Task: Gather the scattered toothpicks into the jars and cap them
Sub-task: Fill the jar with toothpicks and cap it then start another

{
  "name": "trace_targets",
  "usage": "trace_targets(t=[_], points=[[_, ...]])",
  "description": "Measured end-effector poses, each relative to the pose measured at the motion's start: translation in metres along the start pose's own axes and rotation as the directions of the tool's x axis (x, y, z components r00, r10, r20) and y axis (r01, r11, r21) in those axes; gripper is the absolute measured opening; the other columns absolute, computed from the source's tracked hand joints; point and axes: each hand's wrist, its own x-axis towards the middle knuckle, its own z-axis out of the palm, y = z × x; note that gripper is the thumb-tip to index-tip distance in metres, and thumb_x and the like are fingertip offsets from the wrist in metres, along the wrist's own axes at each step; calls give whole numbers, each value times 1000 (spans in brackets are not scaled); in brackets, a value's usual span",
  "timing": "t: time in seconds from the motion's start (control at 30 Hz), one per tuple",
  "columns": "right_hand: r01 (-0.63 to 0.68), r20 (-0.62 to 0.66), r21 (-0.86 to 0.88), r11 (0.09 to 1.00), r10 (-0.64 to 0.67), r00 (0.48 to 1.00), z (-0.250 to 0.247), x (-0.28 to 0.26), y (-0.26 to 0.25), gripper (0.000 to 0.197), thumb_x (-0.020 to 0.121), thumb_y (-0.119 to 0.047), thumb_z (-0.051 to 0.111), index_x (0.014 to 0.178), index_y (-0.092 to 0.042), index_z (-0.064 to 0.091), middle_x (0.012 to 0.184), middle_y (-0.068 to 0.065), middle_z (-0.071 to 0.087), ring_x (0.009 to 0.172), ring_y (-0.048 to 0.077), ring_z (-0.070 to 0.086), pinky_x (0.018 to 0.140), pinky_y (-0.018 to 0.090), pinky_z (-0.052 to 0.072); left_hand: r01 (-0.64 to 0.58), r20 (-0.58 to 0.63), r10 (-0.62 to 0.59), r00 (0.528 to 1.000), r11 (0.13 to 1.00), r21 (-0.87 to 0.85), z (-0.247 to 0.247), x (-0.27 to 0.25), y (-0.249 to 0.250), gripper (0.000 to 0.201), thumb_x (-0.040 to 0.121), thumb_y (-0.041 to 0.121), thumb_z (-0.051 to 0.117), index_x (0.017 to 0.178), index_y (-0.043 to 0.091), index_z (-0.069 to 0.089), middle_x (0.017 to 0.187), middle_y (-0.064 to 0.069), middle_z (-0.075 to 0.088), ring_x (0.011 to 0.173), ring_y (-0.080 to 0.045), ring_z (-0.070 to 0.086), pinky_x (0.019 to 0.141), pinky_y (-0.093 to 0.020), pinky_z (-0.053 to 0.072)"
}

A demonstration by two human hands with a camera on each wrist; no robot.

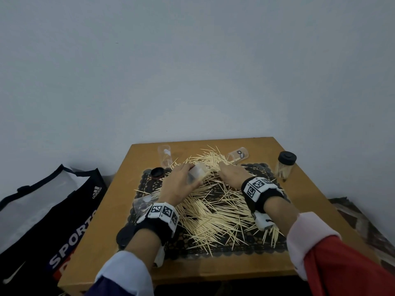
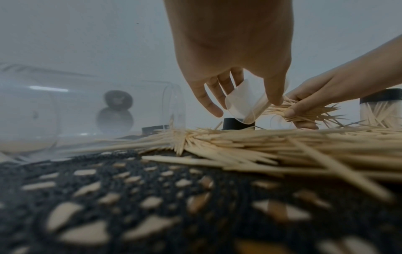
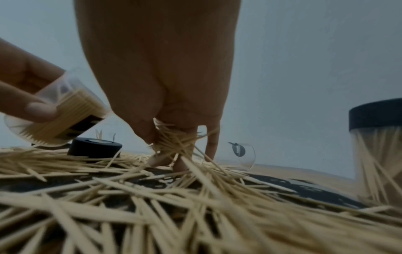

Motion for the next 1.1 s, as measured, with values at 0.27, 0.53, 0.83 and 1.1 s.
trace_targets(t=[0.27,0.53,0.83,1.1], points=[[42,117,-45,998,-36,993,5,-4,-2,22,102,-16,40,122,-8,43,112,11,63,94,26,57,85,39,38,-2,-1,2,1000,1000,2,1,1,0,66,86,53,65,136,14,48,132,-1,56,117,-16,51,90,-30,42],[-39,107,166,985,21,994,-4,3,3,19,101,-14,38,119,-7,41,111,10,61,95,27,60,80,39,49,9,-12,-9,1000,1000,14,3,2,-4,66,87,56,63,136,14,48,131,-1,57,116,-16,53,92,-33,47],[-29,-89,843,538,191,978,-20,9,-3,23,105,-20,35,124,-10,41,75,3,56,61,14,56,56,21,44,-6,-17,6,1000,1000,-2,6,3,-6,67,87,57,61,137,14,47,131,-1,57,115,-16,54,93,-33,48],[142,-164,985,99,272,948,-25,13,-25,15,105,-20,34,104,-9,45,75,8,58,67,24,60,81,45,49,-76,-14,75,997,995,-69,7,2,-5,65,88,56,62,135,12,49,127,-1,59,109,-14,55,86,-25,43]])
